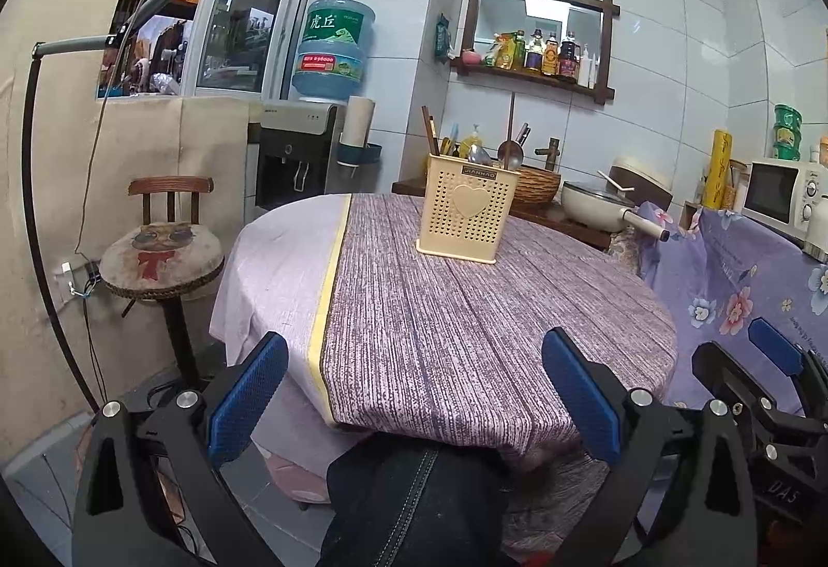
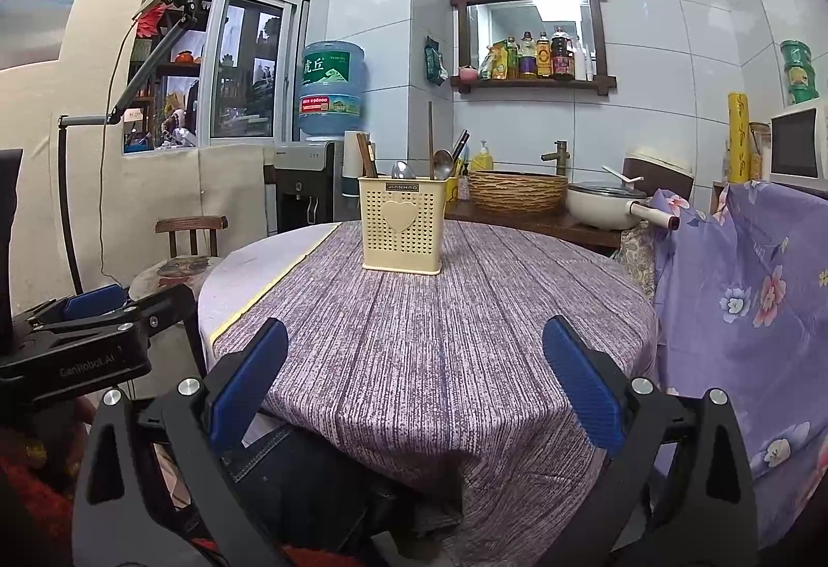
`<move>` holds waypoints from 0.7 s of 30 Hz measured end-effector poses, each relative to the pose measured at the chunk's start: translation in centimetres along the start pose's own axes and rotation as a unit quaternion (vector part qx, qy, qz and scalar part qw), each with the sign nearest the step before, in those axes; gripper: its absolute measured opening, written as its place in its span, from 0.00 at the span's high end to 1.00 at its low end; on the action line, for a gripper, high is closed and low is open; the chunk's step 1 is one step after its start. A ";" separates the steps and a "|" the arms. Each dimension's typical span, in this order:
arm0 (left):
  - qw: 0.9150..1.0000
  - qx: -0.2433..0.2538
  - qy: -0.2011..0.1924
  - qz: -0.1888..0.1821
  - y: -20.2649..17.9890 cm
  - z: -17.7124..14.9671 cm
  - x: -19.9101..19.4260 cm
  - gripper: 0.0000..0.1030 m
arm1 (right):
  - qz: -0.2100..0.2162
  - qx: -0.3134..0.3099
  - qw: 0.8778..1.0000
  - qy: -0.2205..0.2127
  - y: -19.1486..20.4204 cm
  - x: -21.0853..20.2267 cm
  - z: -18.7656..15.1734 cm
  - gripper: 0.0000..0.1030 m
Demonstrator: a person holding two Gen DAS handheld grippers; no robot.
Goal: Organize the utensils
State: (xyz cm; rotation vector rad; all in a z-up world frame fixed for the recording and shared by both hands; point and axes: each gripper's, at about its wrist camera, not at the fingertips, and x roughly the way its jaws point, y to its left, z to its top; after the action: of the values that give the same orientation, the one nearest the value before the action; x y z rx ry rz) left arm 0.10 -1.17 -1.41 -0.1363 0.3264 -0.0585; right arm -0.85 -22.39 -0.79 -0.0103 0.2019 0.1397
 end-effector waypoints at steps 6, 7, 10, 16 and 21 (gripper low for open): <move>1.000 -0.003 0.001 0.001 0.2 0.0 -0.1 0.05 | -0.001 0.000 1.000 0.001 0.0 0.1 -0.1 0.05; 1.000 -0.003 0.001 0.001 0.3 0.0 -0.1 0.05 | -0.002 0.000 1.000 0.000 -0.1 0.1 -0.1 0.05; 1.000 -0.005 0.000 0.002 0.3 0.1 0.0 0.05 | -0.003 0.000 1.000 -0.001 -0.1 0.1 -0.1 0.05; 1.000 -0.004 0.000 0.002 0.3 0.0 0.0 0.05 | -0.005 0.000 1.000 0.001 0.0 0.1 -0.2 0.05; 1.000 -0.006 0.002 0.000 0.3 0.0 0.0 0.05 | -0.005 0.000 1.000 0.002 0.0 0.1 -0.2 0.05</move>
State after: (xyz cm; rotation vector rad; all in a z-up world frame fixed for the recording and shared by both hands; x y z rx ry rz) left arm 0.14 -0.91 -1.46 -0.1477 0.3303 -0.0562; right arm -0.79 -22.36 -0.99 -0.0113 0.2057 0.1297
